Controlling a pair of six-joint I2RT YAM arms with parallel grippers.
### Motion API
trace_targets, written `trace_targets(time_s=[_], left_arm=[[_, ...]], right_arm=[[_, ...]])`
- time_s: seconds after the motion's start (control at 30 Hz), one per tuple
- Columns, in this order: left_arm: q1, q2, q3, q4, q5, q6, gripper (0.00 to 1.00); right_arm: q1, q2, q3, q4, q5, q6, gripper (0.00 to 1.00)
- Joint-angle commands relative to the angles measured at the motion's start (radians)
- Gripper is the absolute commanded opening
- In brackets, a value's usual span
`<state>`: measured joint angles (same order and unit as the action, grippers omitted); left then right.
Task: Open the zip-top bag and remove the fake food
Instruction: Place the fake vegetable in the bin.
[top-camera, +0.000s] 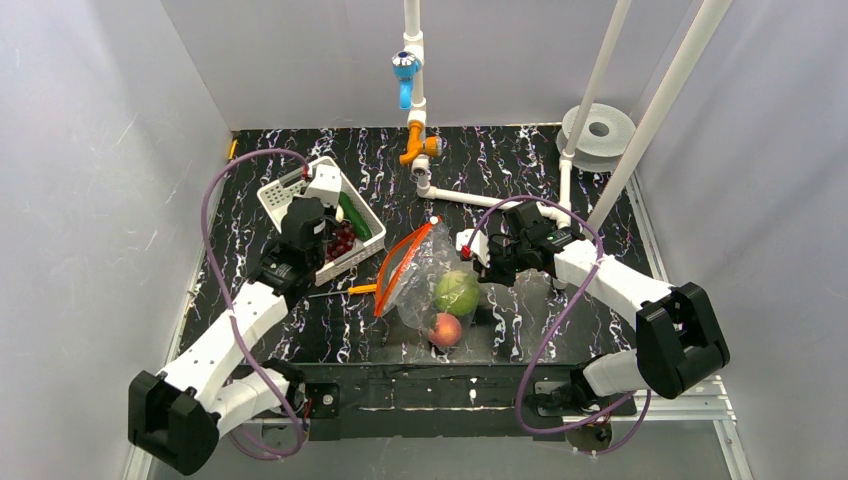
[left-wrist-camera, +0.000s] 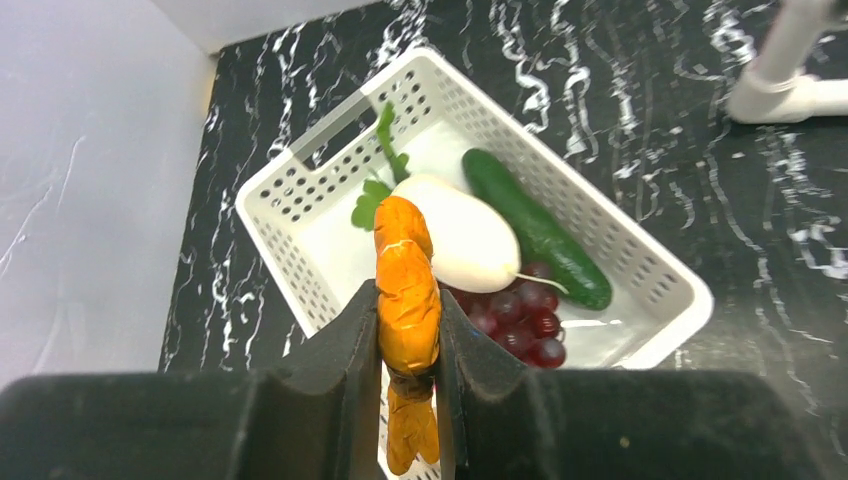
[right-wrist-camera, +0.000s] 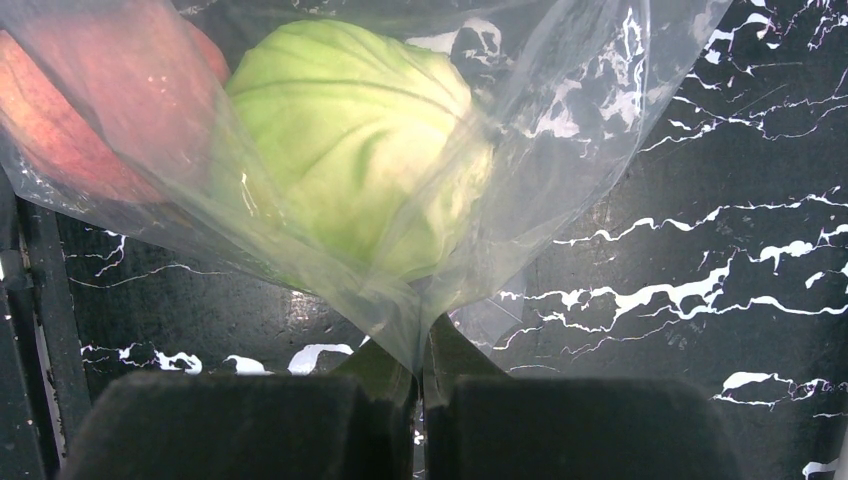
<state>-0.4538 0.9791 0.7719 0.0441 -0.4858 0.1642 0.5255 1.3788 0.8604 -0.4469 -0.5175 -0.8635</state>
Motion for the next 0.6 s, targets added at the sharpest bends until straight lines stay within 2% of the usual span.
trace_targets(time_s=[0.0, 0.2, 0.27, 0.33, 0.37, 0.43, 0.47, 0.57], left_arm=[[0.035, 0.054, 0.048, 0.019, -0.104, 0.004, 0.0], [0.078, 0.176, 0.083, -0.014, -0.116, -0.085, 0.02], [0.087, 0.221, 0.1, -0.027, -0.134, -0.112, 0.15], [0.095, 0.253, 0.11, -0.033, -0.15, -0.134, 0.25], [0.101, 0.266, 0.113, -0.036, -0.15, -0.142, 0.34], [0.109, 0.286, 0.127, -0.071, -0.157, -0.156, 0.6], [0.112, 0.289, 0.134, -0.089, -0.155, -0.182, 0.7], [0.115, 0.257, 0.149, -0.13, -0.113, -0.214, 0.88]], right_arm=[[-0.003, -0.03, 0.018, 0.004, -0.023, -0.003, 0.05], [-0.003, -0.031, 0.019, 0.004, -0.024, -0.004, 0.05], [-0.004, -0.032, 0.019, 0.004, -0.024, -0.003, 0.05], [-0.004, -0.032, 0.019, 0.004, -0.024, -0.003, 0.05], [-0.003, -0.032, 0.019, 0.004, -0.024, -0.003, 0.05], [-0.003, -0.032, 0.019, 0.004, -0.026, -0.002, 0.05], [-0.003, -0.032, 0.019, 0.004, -0.027, -0.001, 0.05], [-0.003, -0.03, 0.018, 0.005, -0.028, 0.0, 0.06]])
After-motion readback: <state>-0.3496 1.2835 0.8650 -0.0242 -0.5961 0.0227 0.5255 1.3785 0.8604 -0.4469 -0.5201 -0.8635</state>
